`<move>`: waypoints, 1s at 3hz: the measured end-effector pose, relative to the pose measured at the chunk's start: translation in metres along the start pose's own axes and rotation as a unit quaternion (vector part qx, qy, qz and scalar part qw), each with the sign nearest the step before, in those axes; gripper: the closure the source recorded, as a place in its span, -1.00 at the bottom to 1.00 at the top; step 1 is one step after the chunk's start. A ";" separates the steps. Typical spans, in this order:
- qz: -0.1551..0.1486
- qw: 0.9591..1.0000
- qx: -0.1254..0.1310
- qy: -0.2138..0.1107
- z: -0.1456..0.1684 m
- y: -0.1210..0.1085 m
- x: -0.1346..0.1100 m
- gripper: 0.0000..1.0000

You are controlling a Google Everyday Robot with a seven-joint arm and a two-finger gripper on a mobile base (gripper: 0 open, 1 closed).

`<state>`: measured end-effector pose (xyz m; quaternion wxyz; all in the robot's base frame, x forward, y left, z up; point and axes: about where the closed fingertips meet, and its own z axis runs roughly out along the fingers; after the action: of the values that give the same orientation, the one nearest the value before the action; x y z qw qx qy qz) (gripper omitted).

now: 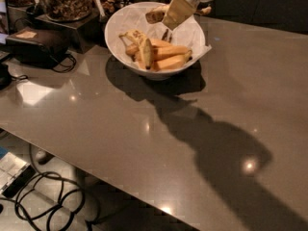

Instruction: Pick banana from white bowl

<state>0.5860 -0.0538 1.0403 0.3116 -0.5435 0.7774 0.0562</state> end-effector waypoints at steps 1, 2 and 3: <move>-0.018 0.999 -0.026 0.007 -0.008 0.022 -0.003 1.00; -0.018 0.999 -0.027 0.008 -0.008 0.022 -0.002 1.00; -0.026 0.999 -0.034 0.008 -0.007 0.030 -0.002 1.00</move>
Offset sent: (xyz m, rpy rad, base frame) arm -0.0170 0.0062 0.0023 -0.0127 0.0249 0.0424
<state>0.5567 -0.0433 1.0394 0.2882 -0.5741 0.7632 0.0702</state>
